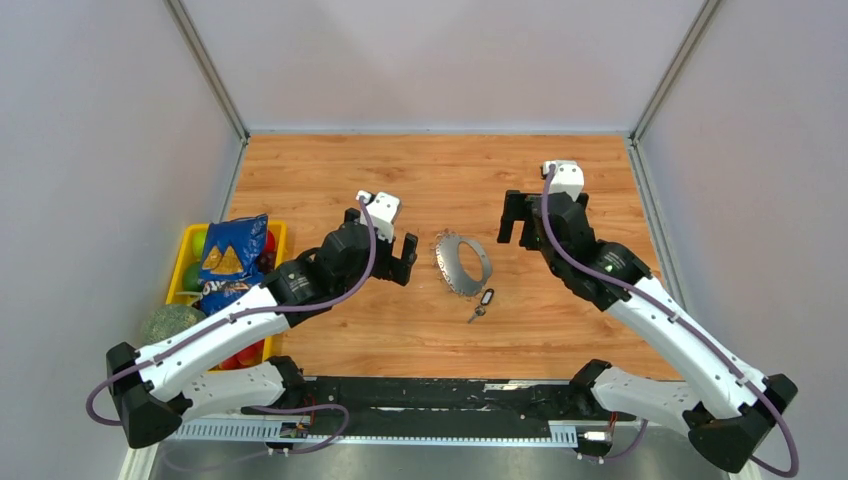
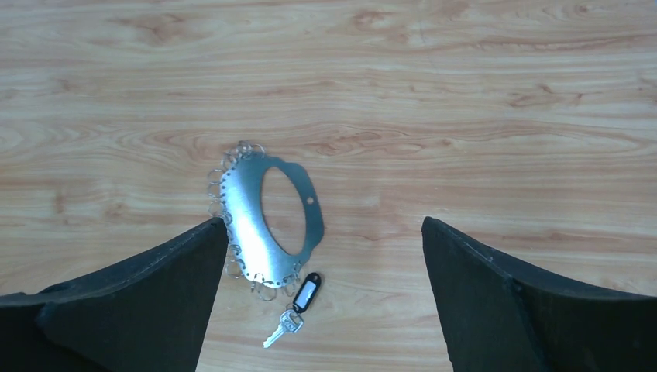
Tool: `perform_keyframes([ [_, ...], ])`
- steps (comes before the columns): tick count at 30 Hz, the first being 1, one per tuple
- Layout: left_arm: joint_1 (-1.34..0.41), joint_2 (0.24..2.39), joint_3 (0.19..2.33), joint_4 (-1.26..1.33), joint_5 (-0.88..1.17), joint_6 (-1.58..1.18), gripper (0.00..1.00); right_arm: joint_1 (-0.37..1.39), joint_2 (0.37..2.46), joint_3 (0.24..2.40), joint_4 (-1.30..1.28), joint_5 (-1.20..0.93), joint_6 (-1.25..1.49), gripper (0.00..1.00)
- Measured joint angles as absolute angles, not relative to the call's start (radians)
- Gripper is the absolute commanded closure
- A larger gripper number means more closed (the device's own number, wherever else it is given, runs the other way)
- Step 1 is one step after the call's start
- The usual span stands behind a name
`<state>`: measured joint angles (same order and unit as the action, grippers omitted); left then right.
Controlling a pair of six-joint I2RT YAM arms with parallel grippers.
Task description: Put the keys on the keyring
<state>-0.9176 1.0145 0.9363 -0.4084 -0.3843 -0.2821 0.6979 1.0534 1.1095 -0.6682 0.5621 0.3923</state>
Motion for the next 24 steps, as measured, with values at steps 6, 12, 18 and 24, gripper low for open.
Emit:
perform_keyframes([
  [6,-0.918,0.996,0.889,-0.365,-0.295,-0.298,0.00,0.698,0.989,1.064,-0.653,0.456,0.392,0.01],
  [12,-0.918,0.985,0.871,-0.347,-0.223,-0.308,0.00,0.698,1.011,0.981,-0.657,0.375,0.400,0.14],
  [18,-0.918,0.949,0.863,-0.307,-0.145,-0.310,0.00,0.698,1.031,0.908,-0.628,0.324,0.430,0.39],
  [24,-0.918,0.937,0.860,-0.290,-0.096,-0.310,0.00,0.690,1.133,0.862,-0.571,0.289,0.458,0.60],
])
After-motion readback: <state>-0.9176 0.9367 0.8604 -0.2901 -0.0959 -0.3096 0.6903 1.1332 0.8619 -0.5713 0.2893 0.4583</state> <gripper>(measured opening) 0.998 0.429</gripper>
